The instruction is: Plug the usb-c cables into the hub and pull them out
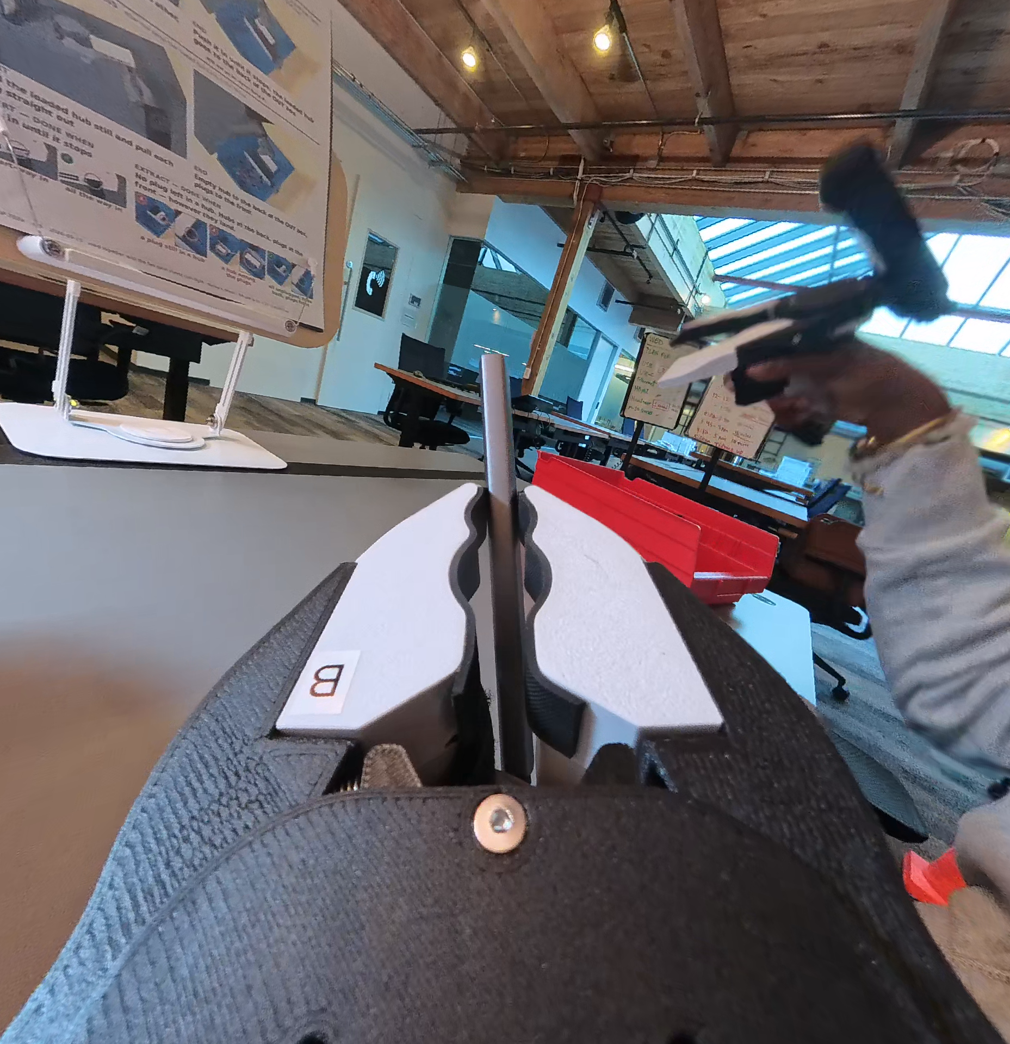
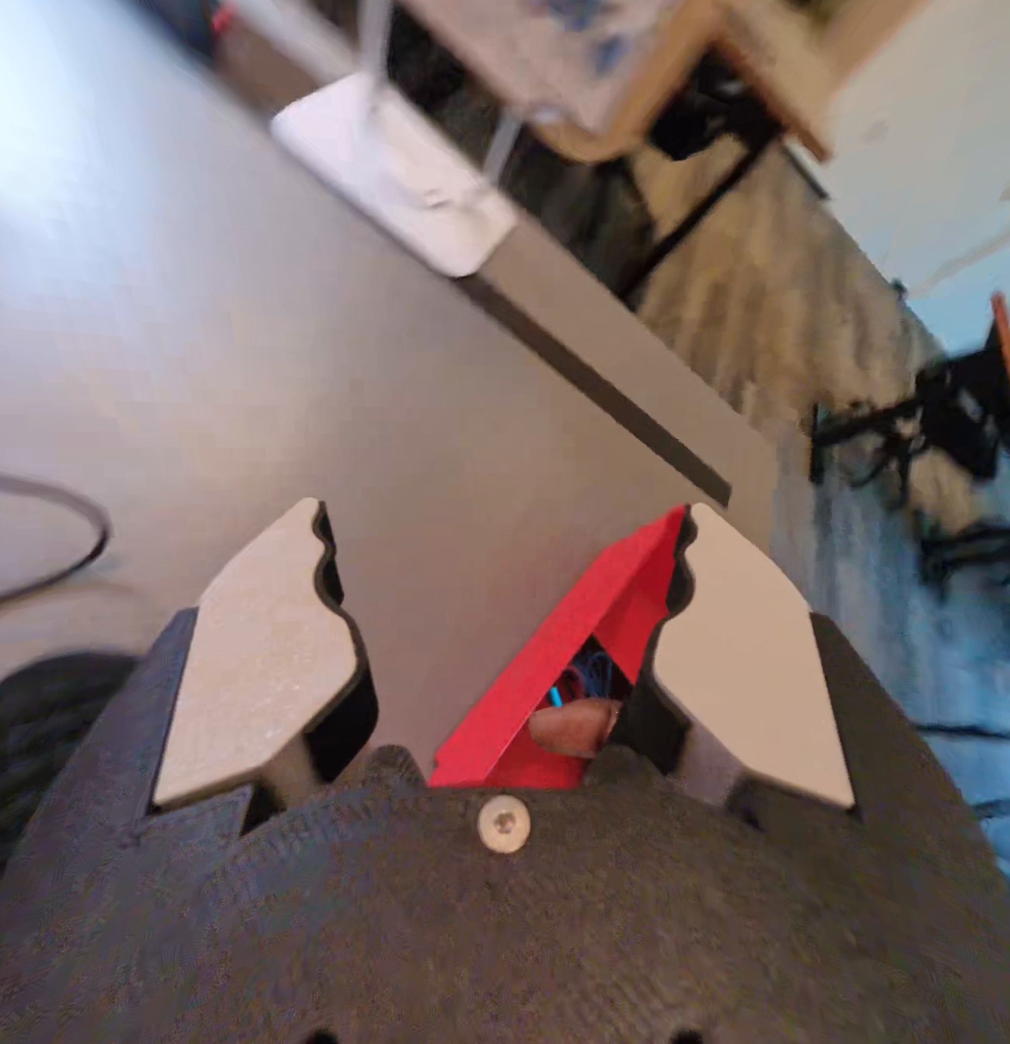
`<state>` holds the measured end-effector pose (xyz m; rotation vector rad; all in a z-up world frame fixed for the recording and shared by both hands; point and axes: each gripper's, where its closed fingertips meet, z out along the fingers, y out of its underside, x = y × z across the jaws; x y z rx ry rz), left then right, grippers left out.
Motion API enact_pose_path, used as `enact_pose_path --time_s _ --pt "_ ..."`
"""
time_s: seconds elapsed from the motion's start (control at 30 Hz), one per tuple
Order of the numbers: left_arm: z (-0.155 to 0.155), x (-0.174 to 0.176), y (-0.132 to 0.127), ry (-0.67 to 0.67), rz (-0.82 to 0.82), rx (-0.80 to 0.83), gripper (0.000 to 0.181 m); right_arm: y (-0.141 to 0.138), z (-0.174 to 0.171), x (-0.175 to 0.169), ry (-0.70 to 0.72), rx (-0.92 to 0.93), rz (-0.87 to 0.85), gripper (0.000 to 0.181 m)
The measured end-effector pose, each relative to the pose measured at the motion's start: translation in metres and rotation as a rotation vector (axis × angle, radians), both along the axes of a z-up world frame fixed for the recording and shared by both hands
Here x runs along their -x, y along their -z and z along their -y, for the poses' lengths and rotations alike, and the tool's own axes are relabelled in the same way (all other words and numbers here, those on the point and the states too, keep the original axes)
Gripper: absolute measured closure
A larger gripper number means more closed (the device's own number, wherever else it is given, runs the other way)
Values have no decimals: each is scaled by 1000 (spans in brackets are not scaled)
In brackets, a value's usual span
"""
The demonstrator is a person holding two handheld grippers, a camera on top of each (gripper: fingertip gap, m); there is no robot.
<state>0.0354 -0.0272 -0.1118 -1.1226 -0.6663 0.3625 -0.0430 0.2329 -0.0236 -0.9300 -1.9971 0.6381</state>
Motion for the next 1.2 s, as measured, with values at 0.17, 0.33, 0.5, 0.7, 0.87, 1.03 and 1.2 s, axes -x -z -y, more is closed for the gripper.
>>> enact_pose_path --time_s 0.17,0.33,0.5,0.7,0.87,1.03,1.2 --pt "0 0 0 1 1 2 171 -24 133 -19 -251 -823 -19 50" --pt "2 2 1 12 23 -27 171 -72 263 -66 -346 -1302 -364 52" --pt "7 2 -1 17 31 -69 171 -101 368 -155 -437 -1420 -719 55" --pt "7 1 -2 19 24 -76 171 -131 414 -237 -512 -1328 -1010 61" --pt "8 1 -2 25 28 -85 171 -130 421 -247 -522 -1347 -1073 63" --pt "8 2 -1 31 36 -87 171 -129 415 -246 -523 -1369 -1074 63" --pt "8 2 -1 33 39 -89 171 -131 411 -247 -515 -1391 -1075 63"
